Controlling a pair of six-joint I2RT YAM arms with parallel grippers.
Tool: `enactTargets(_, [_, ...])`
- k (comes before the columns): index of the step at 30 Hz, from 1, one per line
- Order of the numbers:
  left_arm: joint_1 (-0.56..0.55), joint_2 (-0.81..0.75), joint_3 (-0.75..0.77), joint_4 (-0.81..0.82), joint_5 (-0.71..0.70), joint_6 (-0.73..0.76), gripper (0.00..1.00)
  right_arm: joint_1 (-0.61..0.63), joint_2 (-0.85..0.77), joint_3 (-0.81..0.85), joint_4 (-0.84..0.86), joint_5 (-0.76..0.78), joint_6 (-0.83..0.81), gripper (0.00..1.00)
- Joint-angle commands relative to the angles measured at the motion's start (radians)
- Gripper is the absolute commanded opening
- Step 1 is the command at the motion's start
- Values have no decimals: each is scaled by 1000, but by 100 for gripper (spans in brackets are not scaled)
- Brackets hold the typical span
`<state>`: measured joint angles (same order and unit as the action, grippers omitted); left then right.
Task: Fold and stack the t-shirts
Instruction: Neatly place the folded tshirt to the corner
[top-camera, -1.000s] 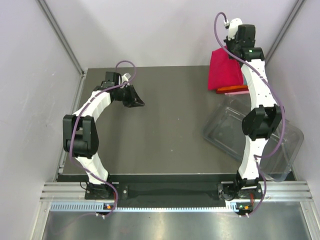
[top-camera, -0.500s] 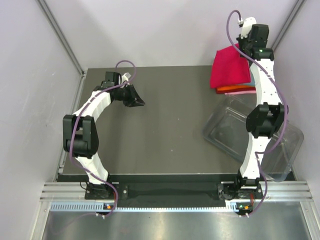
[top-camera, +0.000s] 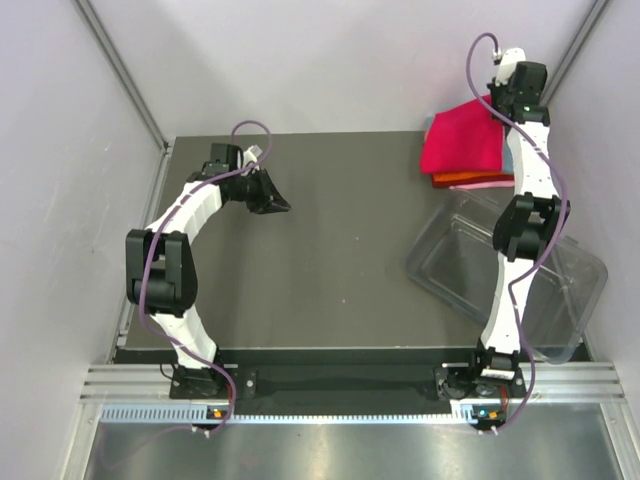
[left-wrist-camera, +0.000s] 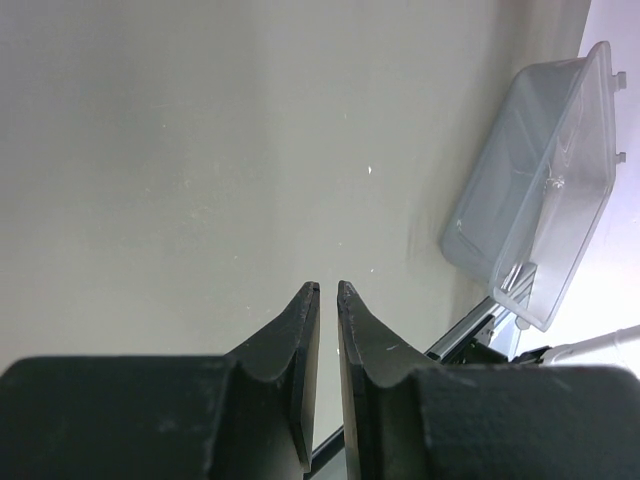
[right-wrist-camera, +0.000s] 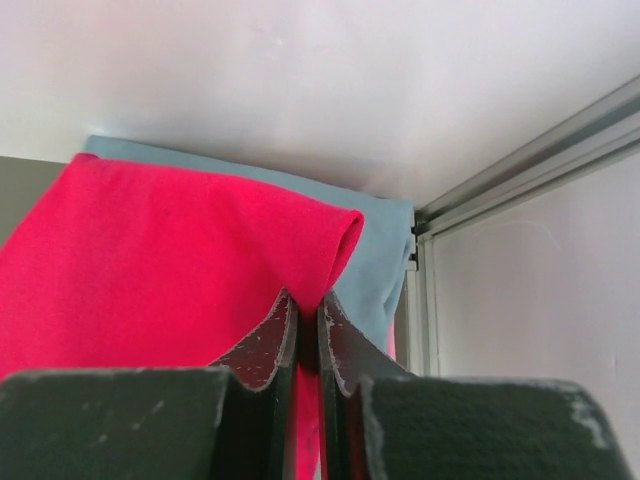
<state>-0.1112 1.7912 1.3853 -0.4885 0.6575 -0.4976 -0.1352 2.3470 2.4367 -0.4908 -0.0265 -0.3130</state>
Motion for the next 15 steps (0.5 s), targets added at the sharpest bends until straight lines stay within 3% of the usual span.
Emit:
enactTargets(1, [-2,-15,-5,48,17,1,18,-37,-12,67,124,-27,14,0])
enactTargets(15, [-2,-16,-12,59,27,-10,18,-50,87,102,208,-59,-1,0])
